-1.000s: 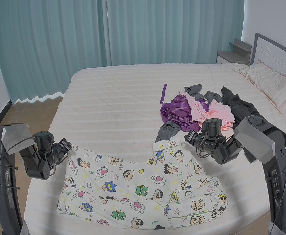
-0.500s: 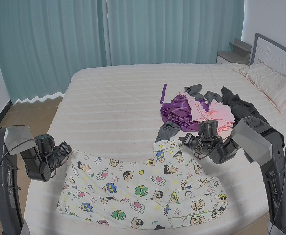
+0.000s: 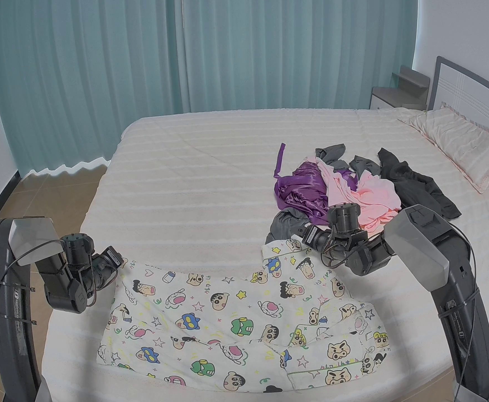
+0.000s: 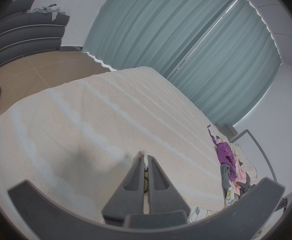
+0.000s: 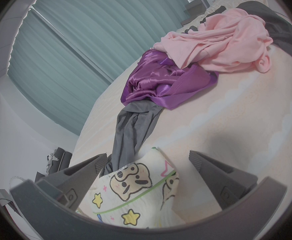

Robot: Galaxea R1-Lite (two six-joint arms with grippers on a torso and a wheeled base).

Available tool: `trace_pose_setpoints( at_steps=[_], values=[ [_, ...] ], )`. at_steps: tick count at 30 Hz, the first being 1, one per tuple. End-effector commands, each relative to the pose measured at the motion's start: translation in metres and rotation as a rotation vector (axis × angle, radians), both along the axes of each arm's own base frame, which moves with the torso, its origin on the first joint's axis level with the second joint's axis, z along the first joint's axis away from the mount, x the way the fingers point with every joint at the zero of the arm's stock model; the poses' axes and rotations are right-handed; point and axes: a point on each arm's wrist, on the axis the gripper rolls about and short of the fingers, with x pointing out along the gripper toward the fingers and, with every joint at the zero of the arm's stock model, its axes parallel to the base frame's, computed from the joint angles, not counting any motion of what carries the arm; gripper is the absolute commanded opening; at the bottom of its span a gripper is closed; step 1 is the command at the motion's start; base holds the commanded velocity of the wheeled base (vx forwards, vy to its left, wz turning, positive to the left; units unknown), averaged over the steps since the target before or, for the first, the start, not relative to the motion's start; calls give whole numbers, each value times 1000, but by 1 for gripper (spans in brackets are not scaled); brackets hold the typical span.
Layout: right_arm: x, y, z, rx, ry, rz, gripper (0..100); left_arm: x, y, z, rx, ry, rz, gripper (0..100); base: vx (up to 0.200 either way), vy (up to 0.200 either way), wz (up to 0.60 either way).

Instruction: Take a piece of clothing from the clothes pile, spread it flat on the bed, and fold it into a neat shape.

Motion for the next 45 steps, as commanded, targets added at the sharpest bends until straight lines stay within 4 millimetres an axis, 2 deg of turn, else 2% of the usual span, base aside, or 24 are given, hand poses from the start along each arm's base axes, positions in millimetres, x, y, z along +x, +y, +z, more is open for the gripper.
trace_pose_setpoints(
  at_steps=[1, 9, 17, 21, 30, 45],
  values=[
    [4, 9, -14, -12, 17, 11, 0, -1, 0, -1, -1, 4, 2, 0, 0, 0, 0],
    [3, 14, -20, -46, 16, 10, 0, -1, 0, -1, -1, 4, 2, 0, 0, 0, 0],
    [9, -1, -11, -42, -2, -42, 0, -1, 0, -1, 3, 4, 2, 0, 0, 0, 0],
    [7, -13, 4, -32, -13, -90, 0, -2, 0, 1, 6, 2, 1, 0, 0, 0, 0],
    [-9, -15, 33, 32, -71, -63, 0, -1, 0, 10, 15, -85, 0, 0, 0, 0, 0],
    [-8, -20, 50, 54, -129, -73, 0, 2, 0, 12, 22, -133, -1, 0, 0, 0, 0]
  ],
)
